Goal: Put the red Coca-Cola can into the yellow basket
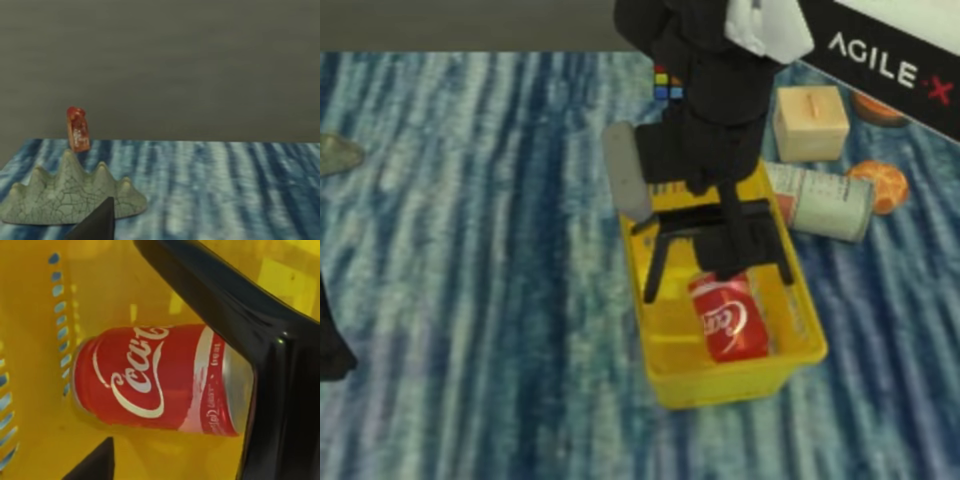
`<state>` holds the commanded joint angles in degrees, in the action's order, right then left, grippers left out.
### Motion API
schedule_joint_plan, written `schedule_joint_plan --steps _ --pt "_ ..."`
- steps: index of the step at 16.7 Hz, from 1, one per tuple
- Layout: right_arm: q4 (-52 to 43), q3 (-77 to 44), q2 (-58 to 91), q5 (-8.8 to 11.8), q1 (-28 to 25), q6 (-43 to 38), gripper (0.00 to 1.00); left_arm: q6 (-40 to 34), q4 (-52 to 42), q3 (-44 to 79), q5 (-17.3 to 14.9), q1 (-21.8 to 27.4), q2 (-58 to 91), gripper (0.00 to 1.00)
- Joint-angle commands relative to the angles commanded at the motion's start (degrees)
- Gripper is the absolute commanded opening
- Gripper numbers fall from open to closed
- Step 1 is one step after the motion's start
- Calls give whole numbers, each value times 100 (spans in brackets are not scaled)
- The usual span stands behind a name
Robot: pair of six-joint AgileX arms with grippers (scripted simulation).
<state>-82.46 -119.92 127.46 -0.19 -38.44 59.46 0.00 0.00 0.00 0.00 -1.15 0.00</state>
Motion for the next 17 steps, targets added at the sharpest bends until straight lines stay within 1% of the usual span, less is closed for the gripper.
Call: schedule_joint_plan --steps 4,9,13,17 --pt "24 21 7 -1 17 4 100 0 0 0 0 0 0 100" --pt "460 498 -37 0 -3 -3 100 0 0 0 0 0 0 100" --pt "478 516 -38 0 -4 -3 100 0 0 0 0 0 0 100" --pt "478 516 -38 0 -4 -3 70 0 0 0 0 0 0 100"
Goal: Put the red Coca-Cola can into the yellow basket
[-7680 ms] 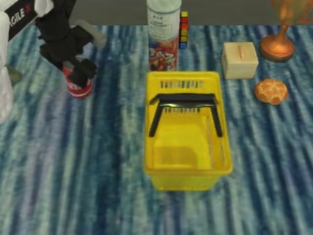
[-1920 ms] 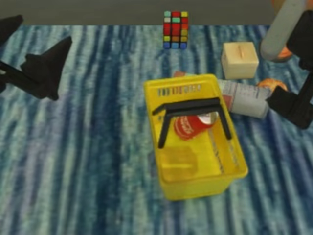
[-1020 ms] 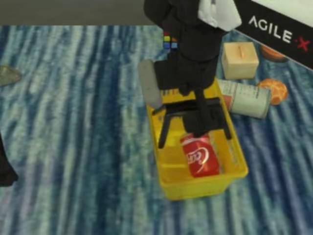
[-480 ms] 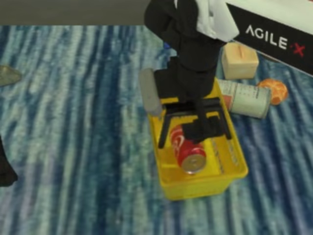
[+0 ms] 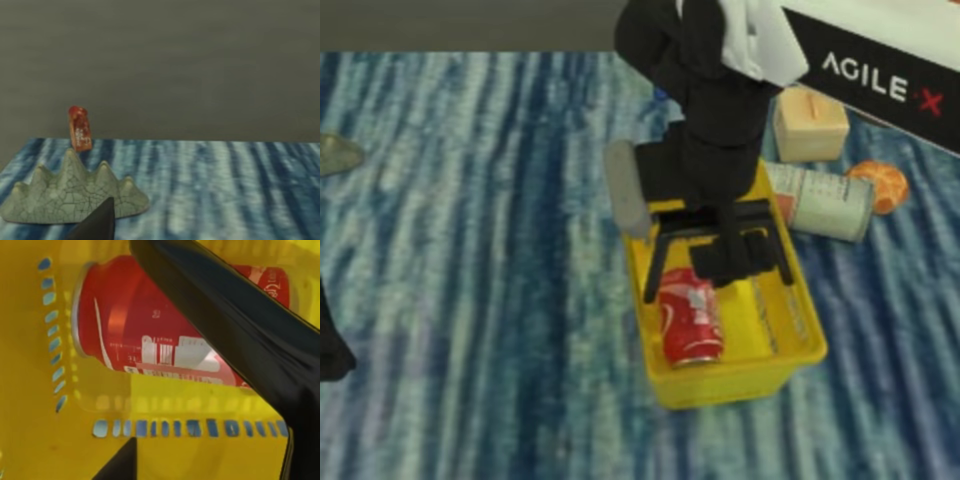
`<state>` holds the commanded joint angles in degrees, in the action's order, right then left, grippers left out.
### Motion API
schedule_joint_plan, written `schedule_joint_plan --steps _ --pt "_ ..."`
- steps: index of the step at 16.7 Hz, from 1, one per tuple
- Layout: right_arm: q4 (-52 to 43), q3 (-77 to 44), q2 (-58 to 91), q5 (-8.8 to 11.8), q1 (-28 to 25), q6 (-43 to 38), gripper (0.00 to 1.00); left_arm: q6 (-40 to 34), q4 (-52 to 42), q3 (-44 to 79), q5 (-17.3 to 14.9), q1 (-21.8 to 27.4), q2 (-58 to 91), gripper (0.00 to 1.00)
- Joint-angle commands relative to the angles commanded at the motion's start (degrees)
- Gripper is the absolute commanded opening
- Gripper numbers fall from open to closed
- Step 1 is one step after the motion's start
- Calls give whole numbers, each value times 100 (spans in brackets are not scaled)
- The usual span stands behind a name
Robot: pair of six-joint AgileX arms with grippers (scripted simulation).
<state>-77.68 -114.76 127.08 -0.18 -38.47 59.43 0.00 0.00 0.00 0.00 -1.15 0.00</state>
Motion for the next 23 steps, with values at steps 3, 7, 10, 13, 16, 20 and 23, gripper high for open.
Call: schedule_joint_plan --steps 3,7,10,13,16,20,23 --pt "0 0 0 0 0 0 47 0 0 0 0 0 0 100" --pt "0 0 0 0 0 0 17 0 0 0 0 0 0 100" --pt "0 0 0 0 0 0 0 0 0 0 0 0 0 100" --pt "0 0 0 0 0 0 0 0 0 0 0 0 0 100" --pt "0 0 0 0 0 0 0 0 0 0 0 0 0 100" --pt "0 0 0 0 0 0 0 0 0 0 0 0 0 100" --pt "0 0 0 0 0 0 0 0 0 0 0 0 0 100"
